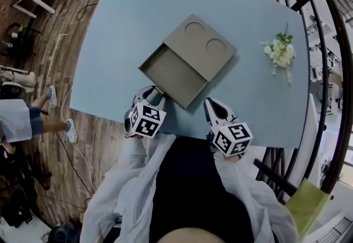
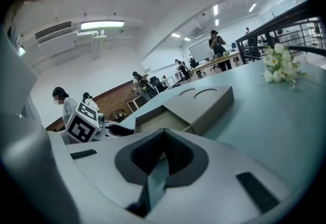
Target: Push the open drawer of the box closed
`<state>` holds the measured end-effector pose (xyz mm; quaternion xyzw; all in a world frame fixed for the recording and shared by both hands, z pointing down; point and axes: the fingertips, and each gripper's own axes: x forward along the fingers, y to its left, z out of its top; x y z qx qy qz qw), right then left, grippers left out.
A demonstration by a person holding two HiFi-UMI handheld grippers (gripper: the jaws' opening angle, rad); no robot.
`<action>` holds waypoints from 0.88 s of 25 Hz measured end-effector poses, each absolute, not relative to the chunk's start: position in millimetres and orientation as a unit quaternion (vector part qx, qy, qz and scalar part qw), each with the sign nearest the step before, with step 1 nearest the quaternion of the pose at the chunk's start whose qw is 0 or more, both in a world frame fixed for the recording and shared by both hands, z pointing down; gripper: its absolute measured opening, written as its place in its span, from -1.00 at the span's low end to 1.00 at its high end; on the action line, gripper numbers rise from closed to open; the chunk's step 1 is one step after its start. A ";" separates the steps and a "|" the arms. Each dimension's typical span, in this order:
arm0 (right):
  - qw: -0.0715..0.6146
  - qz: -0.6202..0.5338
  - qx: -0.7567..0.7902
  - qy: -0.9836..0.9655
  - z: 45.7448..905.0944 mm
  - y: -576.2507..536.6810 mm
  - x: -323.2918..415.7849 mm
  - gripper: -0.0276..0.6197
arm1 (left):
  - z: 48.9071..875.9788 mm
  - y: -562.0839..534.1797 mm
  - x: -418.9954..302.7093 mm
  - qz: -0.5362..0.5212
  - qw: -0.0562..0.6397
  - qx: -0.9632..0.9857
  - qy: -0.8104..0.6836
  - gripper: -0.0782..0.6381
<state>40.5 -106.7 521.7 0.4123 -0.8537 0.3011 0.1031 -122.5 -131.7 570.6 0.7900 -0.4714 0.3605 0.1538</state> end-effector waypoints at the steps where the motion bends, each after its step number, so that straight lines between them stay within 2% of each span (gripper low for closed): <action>1: 0.102 0.301 0.412 -0.854 521.4 -106.7 40.5 -0.90 | 569.3 -131.9 -122.3 0.361 0.152 0.790 -0.471 -0.26; 22: 0.097 0.295 0.435 -0.845 515.4 -103.7 47.5 -0.90 | 565.3 -143.7 -115.0 0.362 0.134 0.797 -0.465 -0.26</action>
